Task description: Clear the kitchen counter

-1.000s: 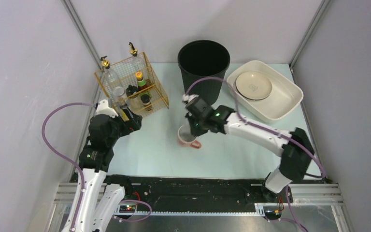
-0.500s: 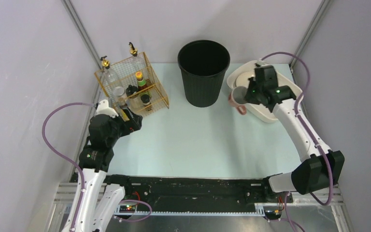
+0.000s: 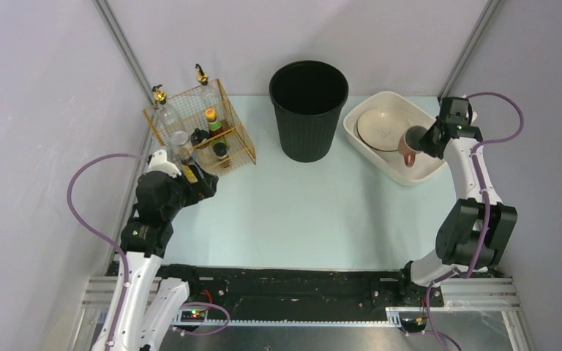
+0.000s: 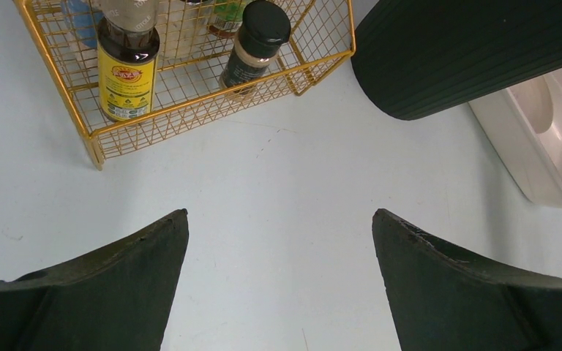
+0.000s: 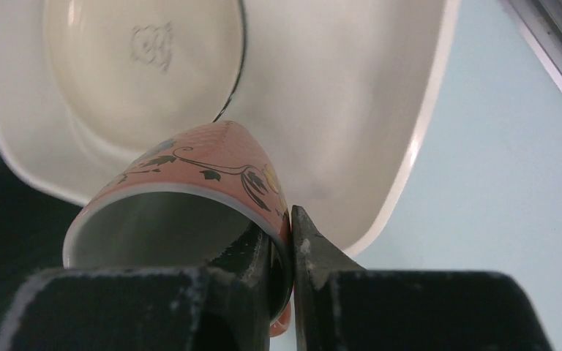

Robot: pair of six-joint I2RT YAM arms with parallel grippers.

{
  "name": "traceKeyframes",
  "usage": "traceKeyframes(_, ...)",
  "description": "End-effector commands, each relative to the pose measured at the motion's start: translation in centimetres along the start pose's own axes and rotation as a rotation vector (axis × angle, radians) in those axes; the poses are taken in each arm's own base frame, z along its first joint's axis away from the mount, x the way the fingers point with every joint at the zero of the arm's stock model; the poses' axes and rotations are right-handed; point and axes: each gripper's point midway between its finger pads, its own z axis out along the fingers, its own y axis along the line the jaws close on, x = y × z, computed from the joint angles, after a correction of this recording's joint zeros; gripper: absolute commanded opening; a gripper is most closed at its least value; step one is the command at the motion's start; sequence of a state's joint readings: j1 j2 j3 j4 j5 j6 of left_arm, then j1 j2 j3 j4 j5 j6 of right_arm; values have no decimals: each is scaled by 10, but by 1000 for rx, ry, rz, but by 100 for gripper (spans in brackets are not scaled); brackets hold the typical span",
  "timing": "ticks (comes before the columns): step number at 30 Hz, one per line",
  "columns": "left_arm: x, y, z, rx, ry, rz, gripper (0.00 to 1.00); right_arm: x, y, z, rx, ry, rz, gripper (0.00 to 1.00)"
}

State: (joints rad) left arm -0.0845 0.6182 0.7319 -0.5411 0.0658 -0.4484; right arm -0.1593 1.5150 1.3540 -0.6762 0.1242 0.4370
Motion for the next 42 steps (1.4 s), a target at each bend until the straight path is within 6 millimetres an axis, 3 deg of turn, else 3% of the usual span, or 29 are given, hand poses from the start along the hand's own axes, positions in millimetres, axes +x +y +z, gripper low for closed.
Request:
traceKeyframes(1,-6,-6,-3,32,-23,-15,98,-44,-6,13,1,-120,178,0)
traceKeyframes(7,-6,-8,-3,42,-19,-16,98,-49,-25,41,82,-38,288,0)
traceKeyframes(12,-6,-9,-3,43,-16,-18,99,-41,-39,59,190,29,322,0)
traceKeyframes(22,-5,-8,-2,41,-11,-19,98,-28,-46,85,243,76,353,0)
traceKeyframes(33,-5,-7,-1,37,-12,-18,98,-17,-51,102,290,115,334,0)
traceKeyframes(42,-4,-7,-1,35,-9,-17,98,-21,-47,101,286,105,311,25)
